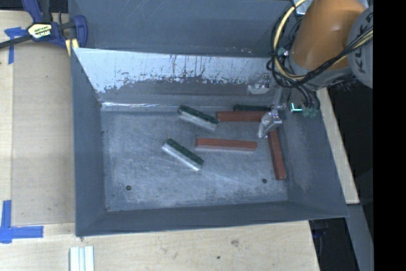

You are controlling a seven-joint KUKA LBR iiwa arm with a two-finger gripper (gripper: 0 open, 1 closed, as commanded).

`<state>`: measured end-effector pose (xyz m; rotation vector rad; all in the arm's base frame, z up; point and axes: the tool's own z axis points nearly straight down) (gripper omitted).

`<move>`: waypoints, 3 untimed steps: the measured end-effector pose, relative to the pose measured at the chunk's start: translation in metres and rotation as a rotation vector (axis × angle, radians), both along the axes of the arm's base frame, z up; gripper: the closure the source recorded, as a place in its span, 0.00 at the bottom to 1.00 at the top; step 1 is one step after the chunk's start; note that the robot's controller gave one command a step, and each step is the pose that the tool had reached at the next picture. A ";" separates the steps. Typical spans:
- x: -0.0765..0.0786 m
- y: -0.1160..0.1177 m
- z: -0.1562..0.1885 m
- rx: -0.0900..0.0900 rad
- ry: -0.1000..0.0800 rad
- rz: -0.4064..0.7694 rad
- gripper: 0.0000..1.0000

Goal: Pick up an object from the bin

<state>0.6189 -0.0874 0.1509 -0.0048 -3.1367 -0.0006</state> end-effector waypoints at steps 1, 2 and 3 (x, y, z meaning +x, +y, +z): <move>0.002 0.000 0.005 -0.001 -0.008 0.002 0.00; -0.002 0.032 -0.073 -0.005 -0.025 0.161 1.00; -0.002 0.032 -0.073 -0.005 -0.025 0.161 1.00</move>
Offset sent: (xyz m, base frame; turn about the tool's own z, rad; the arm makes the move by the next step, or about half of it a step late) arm -0.0081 0.0342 -0.0809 -0.1635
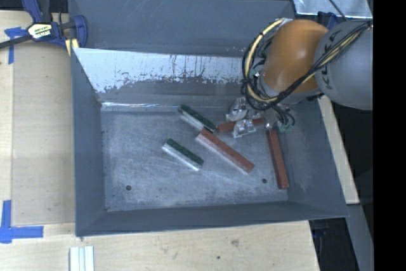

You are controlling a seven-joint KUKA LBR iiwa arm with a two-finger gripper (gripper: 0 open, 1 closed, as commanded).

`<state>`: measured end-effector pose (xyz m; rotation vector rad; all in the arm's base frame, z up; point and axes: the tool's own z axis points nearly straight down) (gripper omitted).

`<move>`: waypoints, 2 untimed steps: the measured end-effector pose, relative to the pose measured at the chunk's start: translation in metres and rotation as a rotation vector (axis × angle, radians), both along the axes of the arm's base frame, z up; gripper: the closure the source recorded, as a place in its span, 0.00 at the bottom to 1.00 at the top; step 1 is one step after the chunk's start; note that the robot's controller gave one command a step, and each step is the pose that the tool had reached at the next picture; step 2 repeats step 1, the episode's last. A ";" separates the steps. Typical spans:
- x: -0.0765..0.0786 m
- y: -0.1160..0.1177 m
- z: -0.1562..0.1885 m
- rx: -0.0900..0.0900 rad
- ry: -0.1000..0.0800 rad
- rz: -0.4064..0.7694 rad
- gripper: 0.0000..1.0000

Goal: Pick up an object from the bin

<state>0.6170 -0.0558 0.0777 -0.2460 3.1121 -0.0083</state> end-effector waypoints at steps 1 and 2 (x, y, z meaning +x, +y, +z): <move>-0.006 -0.023 0.130 0.003 0.016 -0.003 1.00; -0.006 -0.023 0.130 0.003 0.016 -0.003 1.00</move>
Offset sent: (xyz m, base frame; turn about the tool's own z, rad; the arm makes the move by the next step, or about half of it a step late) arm 0.0000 0.0000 0.0000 0.0000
